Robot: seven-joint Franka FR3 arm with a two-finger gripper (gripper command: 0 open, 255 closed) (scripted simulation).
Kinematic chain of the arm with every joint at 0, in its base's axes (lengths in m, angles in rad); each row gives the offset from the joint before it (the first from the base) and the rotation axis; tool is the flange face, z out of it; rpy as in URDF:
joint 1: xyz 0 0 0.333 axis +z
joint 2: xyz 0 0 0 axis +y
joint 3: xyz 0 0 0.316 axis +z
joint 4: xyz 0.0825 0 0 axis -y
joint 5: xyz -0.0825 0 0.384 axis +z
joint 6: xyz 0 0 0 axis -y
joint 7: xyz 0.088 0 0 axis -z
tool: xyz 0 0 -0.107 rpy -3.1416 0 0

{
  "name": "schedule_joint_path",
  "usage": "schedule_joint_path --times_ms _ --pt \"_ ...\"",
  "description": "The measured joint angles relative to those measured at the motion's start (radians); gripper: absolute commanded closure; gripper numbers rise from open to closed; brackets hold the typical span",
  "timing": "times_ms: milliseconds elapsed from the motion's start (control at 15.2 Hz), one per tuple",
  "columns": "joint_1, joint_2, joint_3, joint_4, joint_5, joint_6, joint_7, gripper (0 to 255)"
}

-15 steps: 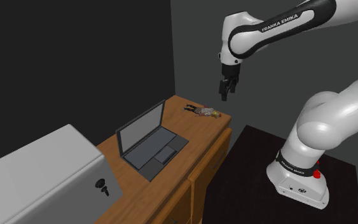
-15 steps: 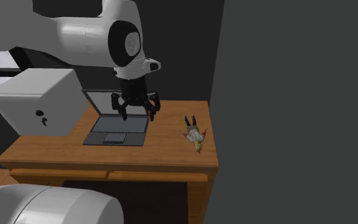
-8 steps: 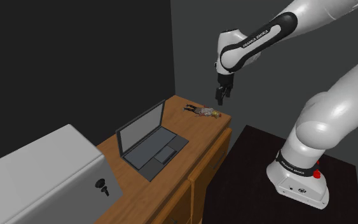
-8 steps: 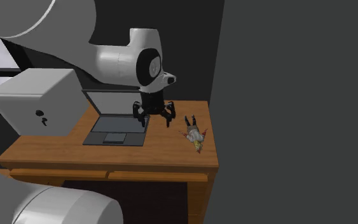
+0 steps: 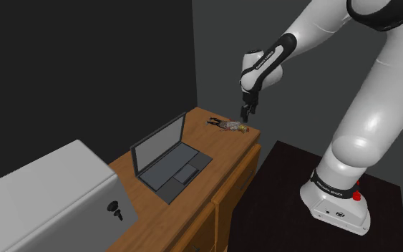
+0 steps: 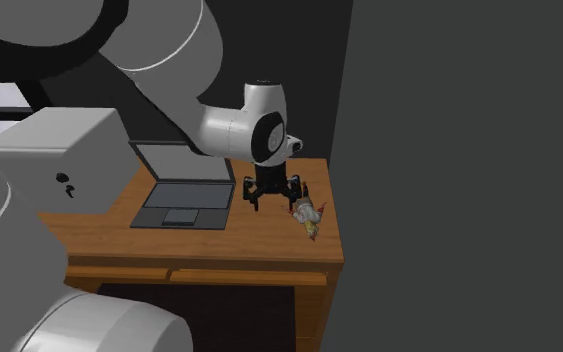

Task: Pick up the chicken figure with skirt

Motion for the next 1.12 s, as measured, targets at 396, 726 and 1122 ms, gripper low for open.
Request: schedule_joint_path --times_ms 396,726,1122 --pt "-0.043 0.239 -0.007 0.141 0.081 0.112 -0.120 0" --pt "-0.110 0.442 0.022 0.283 0.145 0.187 -0.209 0" --pt "-0.169 0.612 0.054 0.430 0.178 0.223 -0.258 0"
